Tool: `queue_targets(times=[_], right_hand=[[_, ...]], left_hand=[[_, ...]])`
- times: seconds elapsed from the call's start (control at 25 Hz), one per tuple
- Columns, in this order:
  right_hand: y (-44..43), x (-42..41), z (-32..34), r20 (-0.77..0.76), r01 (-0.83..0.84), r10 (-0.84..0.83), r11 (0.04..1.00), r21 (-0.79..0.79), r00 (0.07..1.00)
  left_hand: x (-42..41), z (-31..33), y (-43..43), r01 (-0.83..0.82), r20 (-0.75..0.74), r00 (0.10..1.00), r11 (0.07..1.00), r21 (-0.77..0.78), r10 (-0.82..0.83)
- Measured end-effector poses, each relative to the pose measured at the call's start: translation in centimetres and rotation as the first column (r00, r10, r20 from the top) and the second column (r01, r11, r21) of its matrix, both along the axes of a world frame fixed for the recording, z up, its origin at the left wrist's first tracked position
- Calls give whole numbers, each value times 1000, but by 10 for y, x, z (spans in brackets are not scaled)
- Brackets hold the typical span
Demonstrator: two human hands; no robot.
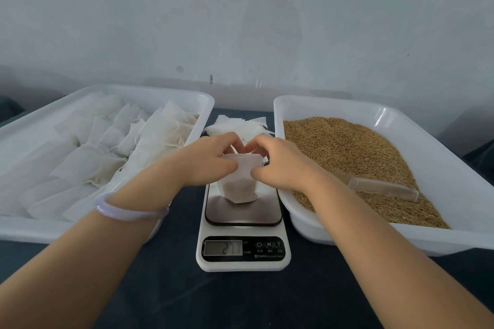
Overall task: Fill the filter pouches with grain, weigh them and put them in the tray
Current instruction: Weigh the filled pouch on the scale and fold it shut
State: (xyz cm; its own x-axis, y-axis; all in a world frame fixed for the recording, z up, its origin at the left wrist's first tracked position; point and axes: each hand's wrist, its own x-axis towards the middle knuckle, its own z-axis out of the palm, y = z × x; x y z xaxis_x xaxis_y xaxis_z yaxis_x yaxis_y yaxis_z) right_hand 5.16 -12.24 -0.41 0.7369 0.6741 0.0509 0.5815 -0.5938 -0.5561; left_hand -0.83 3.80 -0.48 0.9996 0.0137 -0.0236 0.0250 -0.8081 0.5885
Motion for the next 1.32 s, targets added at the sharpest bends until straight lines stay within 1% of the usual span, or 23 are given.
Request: queue_targets(times=[0.28, 0.56, 0.8, 1.0, 1.08, 1.16, 1.24, 1.32], right_hand=[[-1, 3, -3, -20, 5, -5, 1000, 24, 1000], [-1, 3, -4, -11, 5, -5, 1000, 20, 1000], [-2, 3, -4, 0, -4, 4, 1000, 12, 1000], [-1, 3, -3, 66, -30, 32, 999, -32, 997], [-3, 5, -4, 92, -32, 29, 999, 37, 995], [-4, 6, -3, 98, -41, 26, 988, 151, 995], [-3, 6, -4, 109, -55, 32, 976, 212, 994], [-2, 6, -6, 101, -70, 46, 965, 253, 994]], left_hand=[[-1, 1, -2, -5, 0, 1000, 1000, 5, 5], [-1, 0, -2, 10, 5, 1000, 992, 125, -11], [-2, 0, -3, 22, 3, 1000, 992, 126, -22], [-2, 1, -4, 20, 8, 1000, 986, 163, -21], [-2, -1, -5, -1, 30, 1000, 985, 173, -5], [-1, 0, -6, -20, 60, 998, 995, 97, 14], [-1, 2, -5, -46, 102, 994, 999, 23, 44], [-1, 1, -4, -57, 150, 987, 998, 37, 51]])
